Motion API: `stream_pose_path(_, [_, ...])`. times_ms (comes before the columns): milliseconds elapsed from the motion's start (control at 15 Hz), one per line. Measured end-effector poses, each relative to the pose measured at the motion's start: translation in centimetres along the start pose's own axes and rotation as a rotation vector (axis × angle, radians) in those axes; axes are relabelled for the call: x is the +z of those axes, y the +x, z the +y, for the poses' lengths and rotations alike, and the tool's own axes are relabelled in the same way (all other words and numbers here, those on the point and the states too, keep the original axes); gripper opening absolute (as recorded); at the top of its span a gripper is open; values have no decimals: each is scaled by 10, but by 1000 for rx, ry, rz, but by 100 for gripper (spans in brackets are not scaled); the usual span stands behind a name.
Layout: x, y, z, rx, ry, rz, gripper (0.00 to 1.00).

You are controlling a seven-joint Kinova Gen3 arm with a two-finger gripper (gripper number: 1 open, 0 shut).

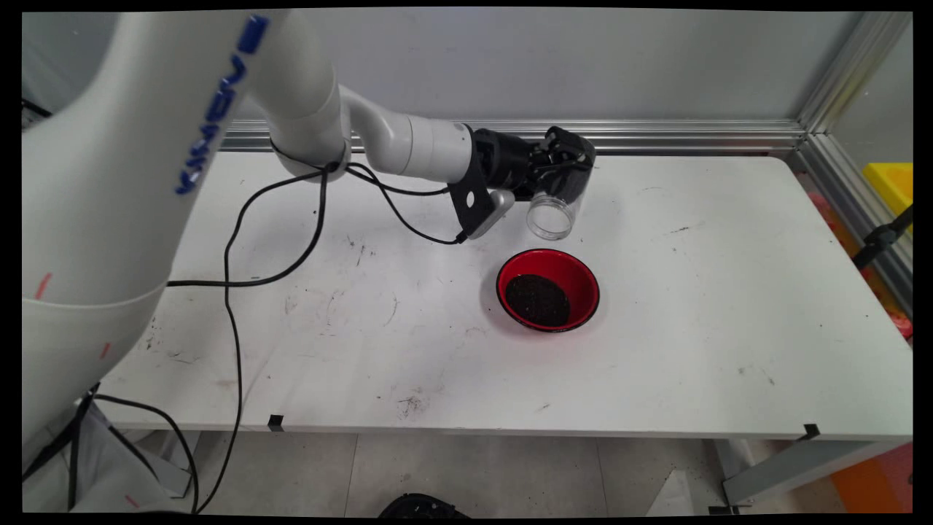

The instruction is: Pour the black seasoning powder in the red bowl

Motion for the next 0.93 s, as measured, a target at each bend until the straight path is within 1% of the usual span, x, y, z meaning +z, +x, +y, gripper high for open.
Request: stream_pose_path(933, [13, 7, 2, 206, 67, -44, 0])
